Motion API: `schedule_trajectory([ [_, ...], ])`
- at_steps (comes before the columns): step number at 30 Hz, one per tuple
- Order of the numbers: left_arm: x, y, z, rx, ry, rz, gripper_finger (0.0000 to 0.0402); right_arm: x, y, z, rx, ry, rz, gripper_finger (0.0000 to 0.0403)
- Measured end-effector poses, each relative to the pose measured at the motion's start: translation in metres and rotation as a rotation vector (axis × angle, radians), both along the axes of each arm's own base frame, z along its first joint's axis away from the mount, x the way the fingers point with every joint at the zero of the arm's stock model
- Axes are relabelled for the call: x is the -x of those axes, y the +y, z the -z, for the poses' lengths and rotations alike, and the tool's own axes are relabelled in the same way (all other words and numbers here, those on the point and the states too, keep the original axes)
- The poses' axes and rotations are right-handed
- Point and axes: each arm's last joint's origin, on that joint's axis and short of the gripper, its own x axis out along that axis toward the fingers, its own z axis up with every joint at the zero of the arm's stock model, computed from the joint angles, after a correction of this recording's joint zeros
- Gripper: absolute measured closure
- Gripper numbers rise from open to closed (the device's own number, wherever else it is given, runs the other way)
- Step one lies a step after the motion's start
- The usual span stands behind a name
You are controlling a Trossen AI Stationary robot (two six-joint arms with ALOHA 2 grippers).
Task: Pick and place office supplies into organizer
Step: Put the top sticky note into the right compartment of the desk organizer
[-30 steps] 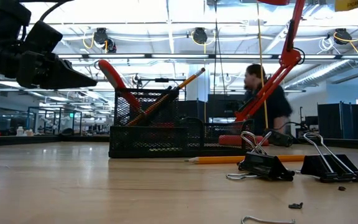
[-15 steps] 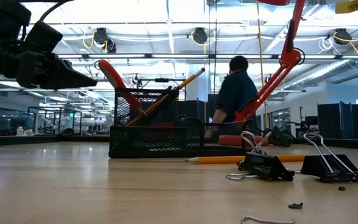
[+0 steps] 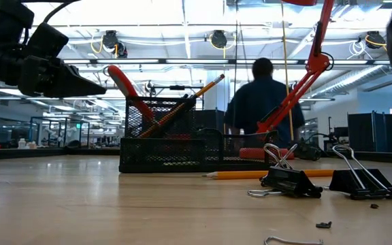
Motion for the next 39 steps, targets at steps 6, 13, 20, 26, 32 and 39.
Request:
schedule_trajectory([
  [6,0.0,0.0,0.0,0.0,0.0,0.0,0.0371,-0.003,-0.001,-0.018,0.019,-0.128,-0.005,0.0402],
  [13,0.0,0.0,0.0,0.0,-0.001,0.001,0.0371,-0.003,0.0,-0.023,0.016,-0.147,-0.027,0.0402],
  [20,0.0,0.0,0.0,0.0,-0.001,0.001,0.0371,0.0,0.003,-0.022,0.024,-0.152,-0.057,0.032],
  [26,0.0,0.0,0.0,0.0,-0.001,0.001,0.0371,0.003,-0.001,-0.014,0.004,-0.111,-0.006,0.0179],
  [32,0.0,0.0,0.0,0.0,0.0,0.001,0.0371,0.005,-0.003,-0.004,-0.003,-0.064,0.003,0.0107],
  [39,0.0,0.0,0.0,-0.001,0.006,0.0,0.0371,-0.001,0.009,0.018,-0.06,-0.006,-0.067,0.0117],
])
